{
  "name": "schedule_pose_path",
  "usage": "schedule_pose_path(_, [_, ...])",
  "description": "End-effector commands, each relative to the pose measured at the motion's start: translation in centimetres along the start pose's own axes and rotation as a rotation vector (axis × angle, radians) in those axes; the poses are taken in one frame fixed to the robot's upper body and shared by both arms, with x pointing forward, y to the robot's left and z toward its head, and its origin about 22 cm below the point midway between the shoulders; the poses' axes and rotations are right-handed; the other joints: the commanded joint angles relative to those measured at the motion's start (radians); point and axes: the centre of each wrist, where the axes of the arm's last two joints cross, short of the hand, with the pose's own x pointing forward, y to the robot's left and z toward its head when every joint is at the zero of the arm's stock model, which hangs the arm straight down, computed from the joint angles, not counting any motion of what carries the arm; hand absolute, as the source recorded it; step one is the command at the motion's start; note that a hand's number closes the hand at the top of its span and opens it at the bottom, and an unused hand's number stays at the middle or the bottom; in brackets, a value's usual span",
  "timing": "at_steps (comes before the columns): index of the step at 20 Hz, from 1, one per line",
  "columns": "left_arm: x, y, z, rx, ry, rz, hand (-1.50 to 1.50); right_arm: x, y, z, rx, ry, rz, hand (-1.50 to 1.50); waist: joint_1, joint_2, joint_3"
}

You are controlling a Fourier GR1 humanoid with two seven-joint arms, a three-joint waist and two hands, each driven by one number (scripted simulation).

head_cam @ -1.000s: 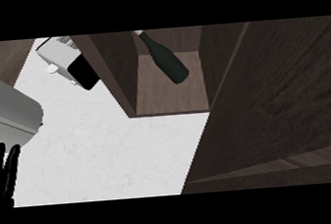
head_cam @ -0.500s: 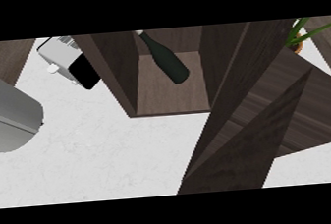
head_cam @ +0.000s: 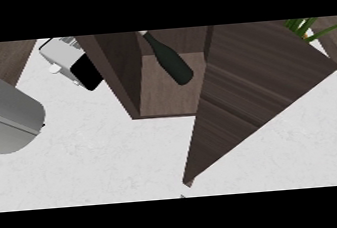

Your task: Pick up the wine, place it into the cabinet and close the cabinet

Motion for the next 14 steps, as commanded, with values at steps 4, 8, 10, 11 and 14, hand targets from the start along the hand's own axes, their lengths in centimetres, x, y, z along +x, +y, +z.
schedule_pose_path(4, [-0.2,-0.8,-0.3,-0.027,0.012,0.024,-1.50,1.5,3.2,-3.6,0.098,-0.081,-0.010,1.50,0.015,0.005,0.000])
schedule_pose_path(8, [-1.6,-1.1,-1.2,-0.024,0.003,0.057,-1.50,1.1,2.7,-6.6,0.092,-0.061,-0.031,1.50,0.017,0.015,0.000])
schedule_pose_path(10, [-0.4,-0.3,-1.6,-0.020,0.000,0.037,-1.50,2.5,2.3,-7.1,0.096,-0.069,-0.063,1.50,0.028,0.012,0.000])
schedule_pose_path(11, [-0.5,-0.6,-2.3,-0.011,-0.017,0.042,-1.50,3.0,2.5,-7.4,0.102,-0.084,-0.053,1.50,0.020,0.011,0.000])
schedule_pose_path(14, [-1.4,-1.6,-2.1,-0.009,-0.010,0.052,-1.50,3.8,1.5,-11.4,0.072,-0.098,-0.038,1.50,0.033,0.017,0.001])
